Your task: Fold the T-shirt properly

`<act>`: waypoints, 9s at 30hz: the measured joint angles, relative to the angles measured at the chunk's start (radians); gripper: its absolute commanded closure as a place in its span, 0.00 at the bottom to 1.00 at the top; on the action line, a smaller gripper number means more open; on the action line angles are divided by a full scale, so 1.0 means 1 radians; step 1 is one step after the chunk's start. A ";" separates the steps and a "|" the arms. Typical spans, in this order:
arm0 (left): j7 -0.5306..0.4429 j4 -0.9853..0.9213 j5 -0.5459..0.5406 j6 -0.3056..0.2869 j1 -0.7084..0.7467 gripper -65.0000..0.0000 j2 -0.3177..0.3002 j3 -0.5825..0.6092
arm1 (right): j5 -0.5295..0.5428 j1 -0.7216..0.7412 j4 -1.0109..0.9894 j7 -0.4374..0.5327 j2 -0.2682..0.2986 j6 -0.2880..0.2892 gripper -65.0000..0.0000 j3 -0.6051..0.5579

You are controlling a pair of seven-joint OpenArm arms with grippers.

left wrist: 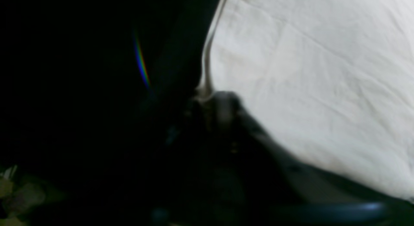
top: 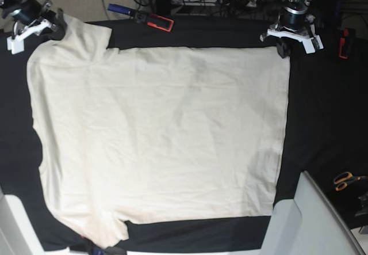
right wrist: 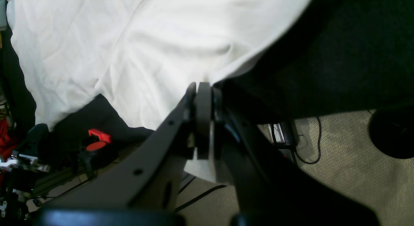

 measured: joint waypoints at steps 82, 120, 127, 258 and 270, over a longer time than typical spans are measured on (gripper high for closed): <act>0.639 0.482 0.169 0.041 -0.289 1.00 0.022 -0.216 | -0.008 0.617 0.031 -0.336 0.206 -0.091 1.00 -0.131; 0.725 0.136 0.329 0.030 -0.523 1.00 -0.051 -0.031 | -0.200 0.851 -0.318 -0.070 0.183 -0.082 1.00 -0.371; 0.725 0.079 0.337 0.033 -0.570 1.00 -0.050 -0.030 | -0.200 0.849 -0.318 -0.024 0.183 -0.082 1.00 -0.373; 0.771 0.589 0.550 0.030 0.142 1.00 0.013 -0.113 | -0.115 -0.060 0.542 -0.455 -0.036 -0.004 1.00 0.116; 0.790 0.583 0.550 0.031 0.057 1.00 0.014 -0.113 | -0.108 0.148 0.510 -0.532 -0.012 -0.076 1.00 0.116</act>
